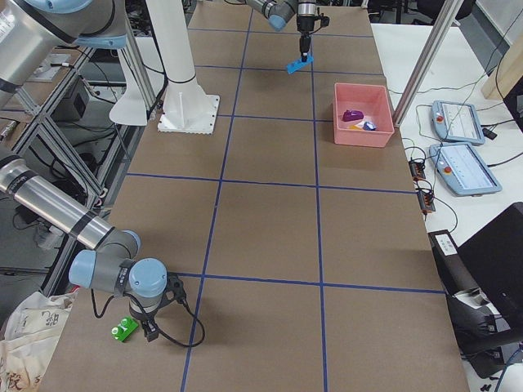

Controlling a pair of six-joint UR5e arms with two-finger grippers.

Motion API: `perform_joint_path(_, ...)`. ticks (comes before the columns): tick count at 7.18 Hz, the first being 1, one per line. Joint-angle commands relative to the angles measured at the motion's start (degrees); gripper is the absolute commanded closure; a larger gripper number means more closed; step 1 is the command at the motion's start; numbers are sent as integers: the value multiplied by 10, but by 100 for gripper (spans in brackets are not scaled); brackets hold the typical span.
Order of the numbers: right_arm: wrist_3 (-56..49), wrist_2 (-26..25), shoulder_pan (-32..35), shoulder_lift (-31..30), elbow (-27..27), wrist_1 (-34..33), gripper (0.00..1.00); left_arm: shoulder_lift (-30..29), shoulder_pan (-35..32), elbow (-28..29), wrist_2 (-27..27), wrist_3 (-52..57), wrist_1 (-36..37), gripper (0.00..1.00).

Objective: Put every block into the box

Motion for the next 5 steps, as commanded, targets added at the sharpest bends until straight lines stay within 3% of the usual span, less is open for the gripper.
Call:
perform_joint_path(1, -5, 7, -1, 1, -21, 0, 0, -1, 0, 0, 0, 3, 0, 100)
perform_joint_path(2, -14, 16, -1, 1, -33, 0, 0, -5, 1, 5, 1, 2, 1, 100)
perform_joint_path(5, -16, 18, -1, 1, -49, 0, 0, -143, 0, 127, 84, -93, 2, 100)
